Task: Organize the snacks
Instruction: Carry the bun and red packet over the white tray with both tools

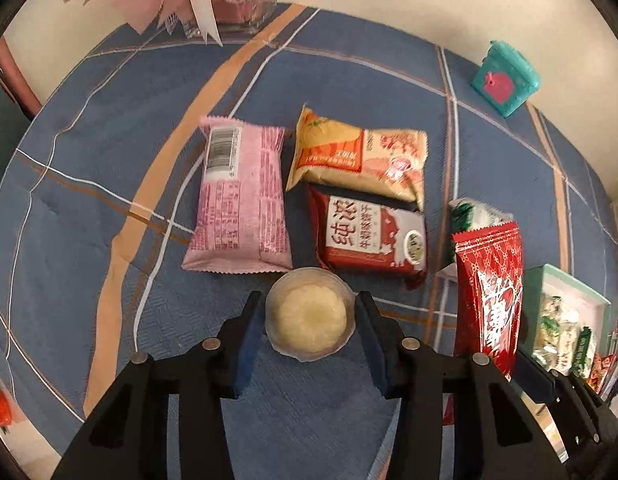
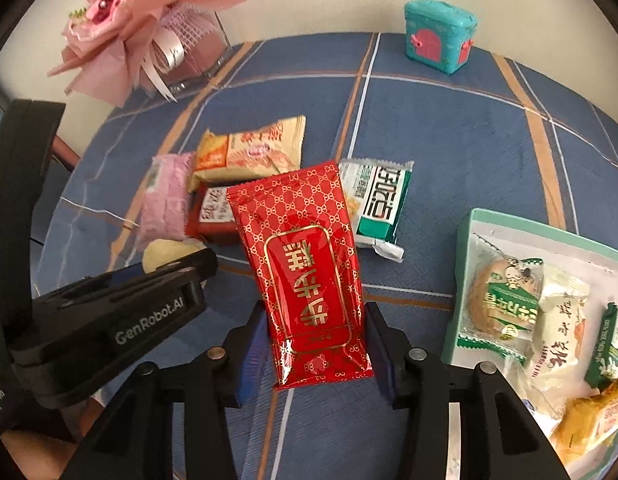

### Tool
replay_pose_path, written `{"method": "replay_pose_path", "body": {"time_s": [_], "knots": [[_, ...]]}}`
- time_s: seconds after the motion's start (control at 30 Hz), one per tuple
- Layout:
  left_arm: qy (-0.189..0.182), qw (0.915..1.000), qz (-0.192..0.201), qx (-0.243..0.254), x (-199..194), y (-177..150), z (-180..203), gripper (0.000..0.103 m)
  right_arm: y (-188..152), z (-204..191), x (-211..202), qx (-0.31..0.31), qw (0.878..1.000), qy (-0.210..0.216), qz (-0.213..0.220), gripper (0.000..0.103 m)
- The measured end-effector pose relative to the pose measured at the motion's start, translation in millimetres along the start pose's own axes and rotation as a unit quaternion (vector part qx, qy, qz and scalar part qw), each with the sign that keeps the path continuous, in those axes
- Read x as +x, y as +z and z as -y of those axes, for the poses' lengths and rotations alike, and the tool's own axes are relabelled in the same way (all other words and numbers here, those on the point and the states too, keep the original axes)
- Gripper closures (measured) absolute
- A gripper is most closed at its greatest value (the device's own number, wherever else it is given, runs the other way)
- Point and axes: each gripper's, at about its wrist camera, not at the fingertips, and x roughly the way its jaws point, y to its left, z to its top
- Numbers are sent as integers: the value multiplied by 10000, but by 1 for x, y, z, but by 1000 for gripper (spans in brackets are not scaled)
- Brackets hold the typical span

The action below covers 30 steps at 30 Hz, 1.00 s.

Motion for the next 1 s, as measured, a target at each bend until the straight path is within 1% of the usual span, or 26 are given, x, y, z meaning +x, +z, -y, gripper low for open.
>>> {"method": "replay_pose_path", "body": {"time_s": [0.1, 0.23, 0.33, 0.5, 0.7, 1.0], "knots": [[-96, 9999, 69, -36, -11, -3, -3, 55, -2, 3, -8, 88, 10000, -13, 9, 54], [-131, 9997, 203, -23, -26, -6, 0, 55, -7, 10, -16, 204, 9998, -53, 9, 54], [-261, 9991, 314, -78, -39, -9, 1, 55, -7, 13, -24, 254, 9996, -94, 42, 54], [-304, 9983, 505, 3, -59, -9, 13, 55, -5, 23, -36, 380, 9991, -116, 129, 54], [-434, 9968, 650, 164, -68, -8, 44, 55, -7, 49, -51, 586, 9977, -274, 222, 54], [-667, 9939, 658, 583, -69, -19, 100, 55, -18, 117, -73, 1261, 9901, -552, 260, 54]]}}
